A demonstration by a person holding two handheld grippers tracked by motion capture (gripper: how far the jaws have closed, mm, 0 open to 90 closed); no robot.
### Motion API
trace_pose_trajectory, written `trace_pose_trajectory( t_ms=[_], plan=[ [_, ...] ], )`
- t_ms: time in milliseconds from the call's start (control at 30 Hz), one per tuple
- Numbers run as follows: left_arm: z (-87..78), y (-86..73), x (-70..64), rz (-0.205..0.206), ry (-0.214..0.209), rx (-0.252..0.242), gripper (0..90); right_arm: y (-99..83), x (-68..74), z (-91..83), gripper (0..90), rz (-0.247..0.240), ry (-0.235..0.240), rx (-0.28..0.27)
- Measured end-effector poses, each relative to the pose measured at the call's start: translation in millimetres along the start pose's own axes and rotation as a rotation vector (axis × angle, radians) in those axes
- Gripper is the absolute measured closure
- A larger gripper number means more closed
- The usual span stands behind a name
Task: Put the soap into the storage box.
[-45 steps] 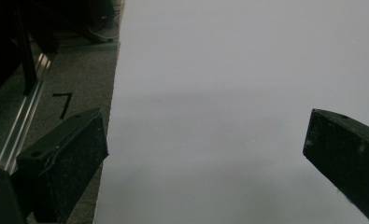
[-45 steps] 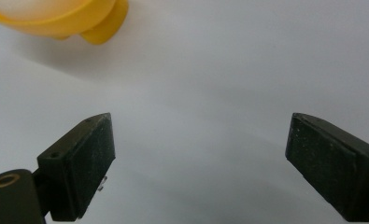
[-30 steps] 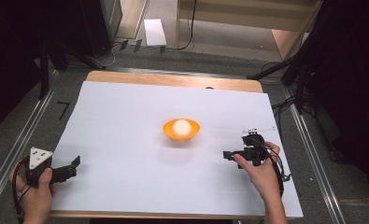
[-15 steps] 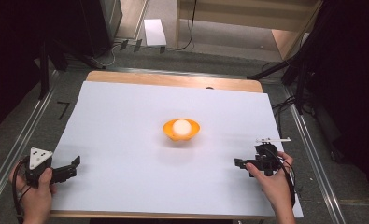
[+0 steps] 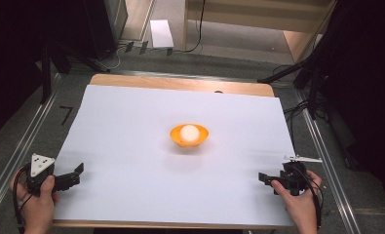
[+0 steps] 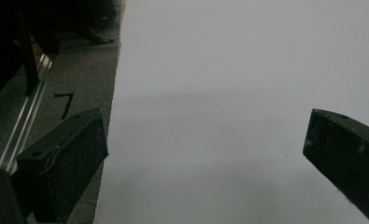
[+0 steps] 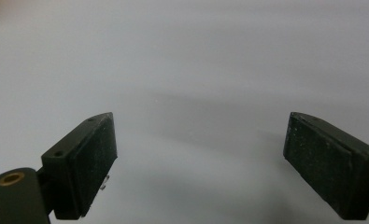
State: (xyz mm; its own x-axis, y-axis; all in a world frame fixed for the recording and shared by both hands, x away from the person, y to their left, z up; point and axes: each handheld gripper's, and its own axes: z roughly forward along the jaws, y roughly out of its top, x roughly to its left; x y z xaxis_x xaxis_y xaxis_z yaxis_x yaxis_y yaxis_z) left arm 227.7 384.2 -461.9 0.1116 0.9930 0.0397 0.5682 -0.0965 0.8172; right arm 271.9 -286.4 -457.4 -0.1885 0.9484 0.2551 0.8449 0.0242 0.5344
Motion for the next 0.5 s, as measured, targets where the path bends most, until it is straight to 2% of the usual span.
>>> trace_pose_trajectory(
  t_ms=[200, 400, 500],
  plan=[
    [0.2, 0.0, -0.2, -0.001, 0.000, -0.002, 0.3, -15.8, -16.3, -10.8, 10.1, -0.002, 0.000, -0.069],
    [-0.2, 0.0, 0.2, -0.002, 0.000, -0.001, 0.3, -32.1, -40.6, -22.1, 10.1, 0.043, 0.037, -0.169],
    [-0.1, 0.0, 0.4, -0.002, 0.000, -0.001, 0.3, -40.5, -48.1, -27.9, 10.1, 0.040, 0.045, -0.224]
  ],
)
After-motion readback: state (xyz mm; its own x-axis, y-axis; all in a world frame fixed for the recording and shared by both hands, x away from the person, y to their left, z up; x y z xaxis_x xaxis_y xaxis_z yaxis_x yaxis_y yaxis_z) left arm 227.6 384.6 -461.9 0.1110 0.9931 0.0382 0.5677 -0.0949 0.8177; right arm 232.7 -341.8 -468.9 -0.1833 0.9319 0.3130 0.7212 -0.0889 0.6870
